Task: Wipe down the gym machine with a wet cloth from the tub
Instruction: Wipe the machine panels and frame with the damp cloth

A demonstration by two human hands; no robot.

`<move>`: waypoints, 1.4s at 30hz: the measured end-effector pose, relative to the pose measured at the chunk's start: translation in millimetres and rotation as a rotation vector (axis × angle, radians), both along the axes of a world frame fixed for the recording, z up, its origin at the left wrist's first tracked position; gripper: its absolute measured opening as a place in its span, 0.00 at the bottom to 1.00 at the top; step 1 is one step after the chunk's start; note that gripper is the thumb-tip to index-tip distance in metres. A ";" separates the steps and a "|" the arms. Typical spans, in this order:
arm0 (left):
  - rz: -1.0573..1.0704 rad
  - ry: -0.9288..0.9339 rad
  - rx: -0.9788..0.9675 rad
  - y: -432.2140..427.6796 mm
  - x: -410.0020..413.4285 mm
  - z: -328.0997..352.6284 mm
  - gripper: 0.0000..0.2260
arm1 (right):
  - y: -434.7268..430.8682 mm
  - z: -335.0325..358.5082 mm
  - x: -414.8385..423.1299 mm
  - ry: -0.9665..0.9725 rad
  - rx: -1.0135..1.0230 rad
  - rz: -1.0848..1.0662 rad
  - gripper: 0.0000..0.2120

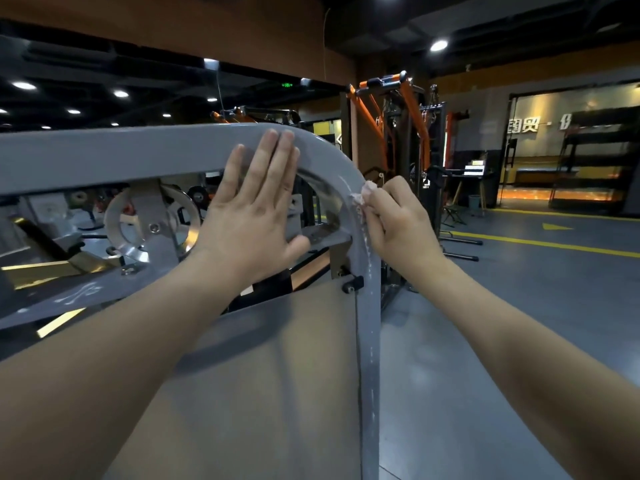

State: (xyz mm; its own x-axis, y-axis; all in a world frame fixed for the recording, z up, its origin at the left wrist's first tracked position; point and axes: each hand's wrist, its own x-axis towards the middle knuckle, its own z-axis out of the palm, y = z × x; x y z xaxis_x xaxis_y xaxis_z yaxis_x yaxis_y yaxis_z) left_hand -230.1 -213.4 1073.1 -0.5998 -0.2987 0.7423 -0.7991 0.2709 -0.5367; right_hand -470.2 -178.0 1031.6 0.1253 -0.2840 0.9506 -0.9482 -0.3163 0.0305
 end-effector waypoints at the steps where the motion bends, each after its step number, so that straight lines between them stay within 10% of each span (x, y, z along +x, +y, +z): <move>1: -0.003 0.004 0.003 -1.9 -0.8 -0.4 0.46 | 2.2 -0.8 0.5 0.011 0.016 -0.009 0.08; 42: -0.046 0.167 -0.035 -11.9 -27.1 -17.5 0.48 | -0.4 20.3 12.3 0.145 -0.082 0.121 0.13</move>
State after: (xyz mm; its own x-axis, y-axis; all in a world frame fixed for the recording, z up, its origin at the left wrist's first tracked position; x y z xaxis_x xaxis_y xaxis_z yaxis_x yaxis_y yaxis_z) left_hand -257.2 -225.3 1055.6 -0.4800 -0.2456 0.8422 -0.8650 0.2927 -0.4076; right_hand -457.9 -178.4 1051.9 0.2916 -0.1809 0.9393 -0.8870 -0.4187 0.1947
